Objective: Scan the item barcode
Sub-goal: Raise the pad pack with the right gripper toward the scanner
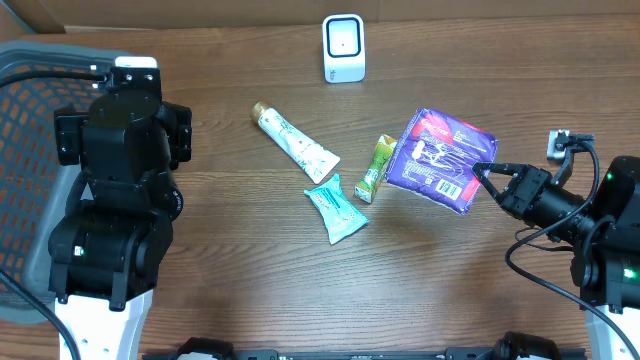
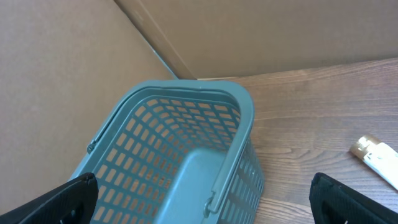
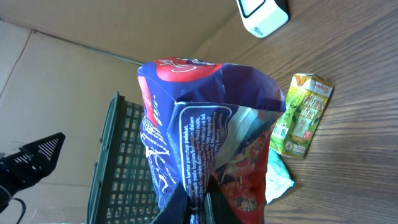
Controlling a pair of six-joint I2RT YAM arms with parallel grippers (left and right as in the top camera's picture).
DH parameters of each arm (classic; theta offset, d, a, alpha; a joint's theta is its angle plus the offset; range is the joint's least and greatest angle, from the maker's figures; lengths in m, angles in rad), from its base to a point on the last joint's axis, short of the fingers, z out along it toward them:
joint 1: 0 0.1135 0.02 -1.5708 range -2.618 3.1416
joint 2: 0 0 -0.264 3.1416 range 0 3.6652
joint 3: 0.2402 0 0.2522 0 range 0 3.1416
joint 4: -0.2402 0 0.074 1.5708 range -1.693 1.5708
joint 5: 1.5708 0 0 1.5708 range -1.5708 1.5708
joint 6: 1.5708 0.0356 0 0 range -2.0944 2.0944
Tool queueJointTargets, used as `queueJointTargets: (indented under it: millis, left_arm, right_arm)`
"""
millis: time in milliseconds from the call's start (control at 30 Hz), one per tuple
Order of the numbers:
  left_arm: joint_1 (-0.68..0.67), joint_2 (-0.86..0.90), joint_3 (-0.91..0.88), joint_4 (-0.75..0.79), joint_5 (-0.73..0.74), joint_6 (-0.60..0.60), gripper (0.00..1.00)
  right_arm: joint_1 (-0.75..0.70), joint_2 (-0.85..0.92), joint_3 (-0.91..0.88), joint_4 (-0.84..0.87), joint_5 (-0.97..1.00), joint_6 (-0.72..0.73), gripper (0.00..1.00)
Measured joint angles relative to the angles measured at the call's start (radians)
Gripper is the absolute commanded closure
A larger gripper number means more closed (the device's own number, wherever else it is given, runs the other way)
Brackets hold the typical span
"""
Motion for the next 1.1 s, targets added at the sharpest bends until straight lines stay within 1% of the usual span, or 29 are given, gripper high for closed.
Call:
queueJointTargets:
  millis: [233,767,900,1100]
  left_arm:
    - [0.000,0.000,0.000,0.000,0.000,0.000,0.00]
    - [0.000,0.000,0.000,0.000,0.000,0.000,0.00]
    - [0.000,0.000,0.000,0.000,0.000,0.000,0.00]
    - [0.000,0.000,0.000,0.000,0.000,0.000,0.00]
  right_arm:
    - [0.000,0.000,0.000,-0.001,0.008,0.007,0.96]
    - [0.004,0.000,0.000,-0.005,0.155,0.008,0.96]
    - [0.037,0.000,0.000,0.004,0.206,0.008,0.96]
    - [0.123,0.000,0.000,0.097,0.285,0.010,0.96]
